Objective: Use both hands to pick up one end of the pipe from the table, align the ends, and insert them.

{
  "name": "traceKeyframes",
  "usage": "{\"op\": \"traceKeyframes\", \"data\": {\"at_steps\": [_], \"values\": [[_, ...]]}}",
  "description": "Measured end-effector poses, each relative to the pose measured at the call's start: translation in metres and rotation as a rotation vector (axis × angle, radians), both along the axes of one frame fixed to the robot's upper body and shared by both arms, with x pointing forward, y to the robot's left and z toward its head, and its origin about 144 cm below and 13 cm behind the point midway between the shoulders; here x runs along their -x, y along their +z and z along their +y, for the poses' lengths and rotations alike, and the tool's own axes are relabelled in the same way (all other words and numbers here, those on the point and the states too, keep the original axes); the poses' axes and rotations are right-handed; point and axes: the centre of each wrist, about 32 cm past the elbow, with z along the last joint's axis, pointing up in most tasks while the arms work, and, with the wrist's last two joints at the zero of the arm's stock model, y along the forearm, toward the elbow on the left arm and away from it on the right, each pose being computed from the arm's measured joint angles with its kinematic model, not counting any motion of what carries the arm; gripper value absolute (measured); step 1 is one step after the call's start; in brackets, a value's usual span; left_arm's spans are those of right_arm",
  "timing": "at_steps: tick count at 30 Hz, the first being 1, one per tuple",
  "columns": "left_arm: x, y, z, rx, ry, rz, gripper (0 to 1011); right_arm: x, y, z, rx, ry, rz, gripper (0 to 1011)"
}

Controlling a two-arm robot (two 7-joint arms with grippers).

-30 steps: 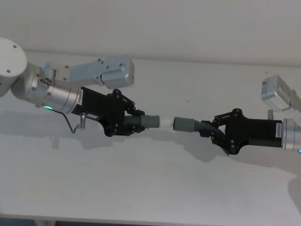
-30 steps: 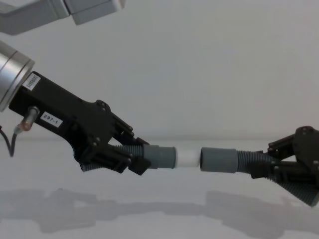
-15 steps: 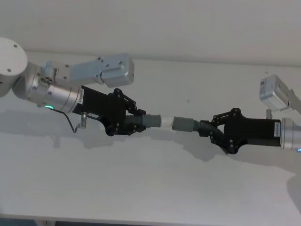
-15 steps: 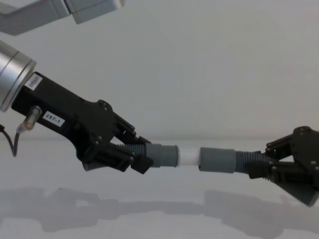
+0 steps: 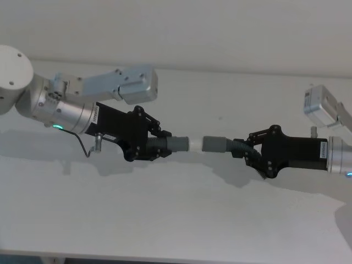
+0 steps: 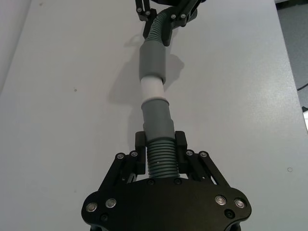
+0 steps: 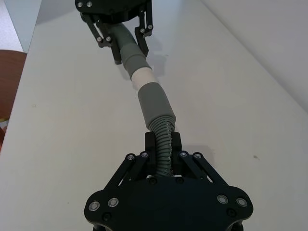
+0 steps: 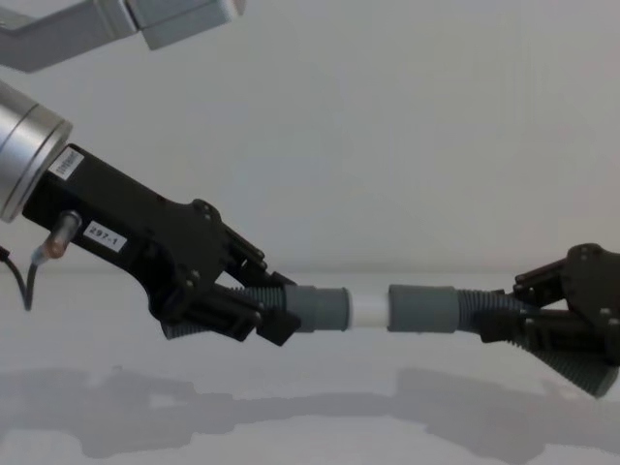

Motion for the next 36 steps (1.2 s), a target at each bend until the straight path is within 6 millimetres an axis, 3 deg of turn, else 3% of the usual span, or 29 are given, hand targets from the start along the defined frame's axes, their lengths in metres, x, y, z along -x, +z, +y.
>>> {"op": "traceKeyframes", "data": {"at_steps": [36], "values": [[0.0003,-0.0018,-0.0040,0.003,0.027,0.001,343,-0.0021,-0.0004,0.0014,-0.029,-0.011,0.035,173]]}}
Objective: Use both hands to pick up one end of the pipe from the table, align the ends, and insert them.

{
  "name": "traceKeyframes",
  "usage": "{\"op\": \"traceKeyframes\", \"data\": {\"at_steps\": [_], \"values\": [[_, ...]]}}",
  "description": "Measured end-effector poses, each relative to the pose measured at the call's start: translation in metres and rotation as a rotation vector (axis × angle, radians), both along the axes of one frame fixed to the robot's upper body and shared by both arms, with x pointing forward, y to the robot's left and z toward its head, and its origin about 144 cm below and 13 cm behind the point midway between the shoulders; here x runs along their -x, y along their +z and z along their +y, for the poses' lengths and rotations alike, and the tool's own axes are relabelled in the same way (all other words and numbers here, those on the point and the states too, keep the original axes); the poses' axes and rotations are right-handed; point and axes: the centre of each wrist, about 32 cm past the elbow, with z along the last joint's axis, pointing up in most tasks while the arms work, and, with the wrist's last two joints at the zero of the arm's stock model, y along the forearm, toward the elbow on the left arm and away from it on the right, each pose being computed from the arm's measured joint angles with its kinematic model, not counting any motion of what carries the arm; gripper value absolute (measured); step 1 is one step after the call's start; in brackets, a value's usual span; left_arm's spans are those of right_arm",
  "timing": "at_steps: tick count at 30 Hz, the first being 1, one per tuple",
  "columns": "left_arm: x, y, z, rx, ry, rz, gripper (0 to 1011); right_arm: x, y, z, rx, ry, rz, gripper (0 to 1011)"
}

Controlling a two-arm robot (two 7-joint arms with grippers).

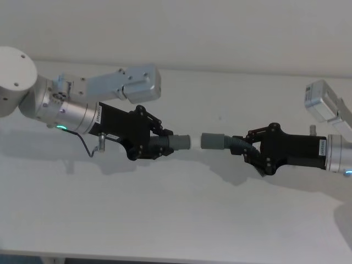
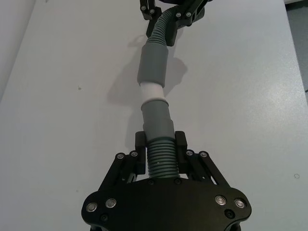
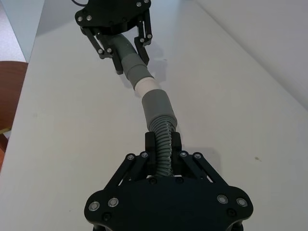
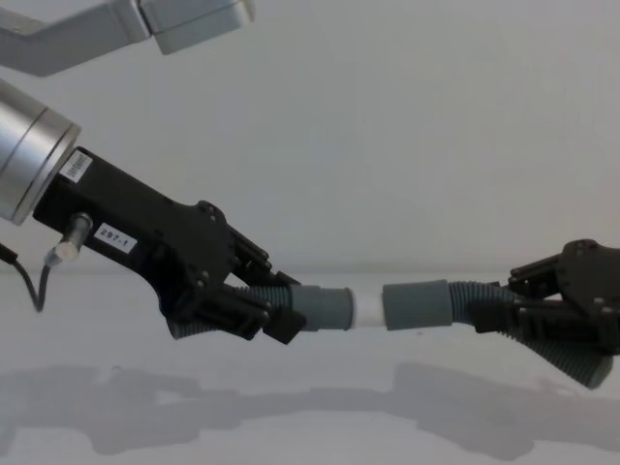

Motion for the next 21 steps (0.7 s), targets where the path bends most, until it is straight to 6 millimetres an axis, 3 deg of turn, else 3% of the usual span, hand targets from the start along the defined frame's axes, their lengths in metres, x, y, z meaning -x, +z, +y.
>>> {"op": "traceKeyframes", "data": {"at_steps": [21], "values": [[-0.0004,-0.0002,0.0001,0.001,0.007,-0.001,343,-0.0003,0.0001,0.0001,-0.001,-0.002,0.003,173]]}}
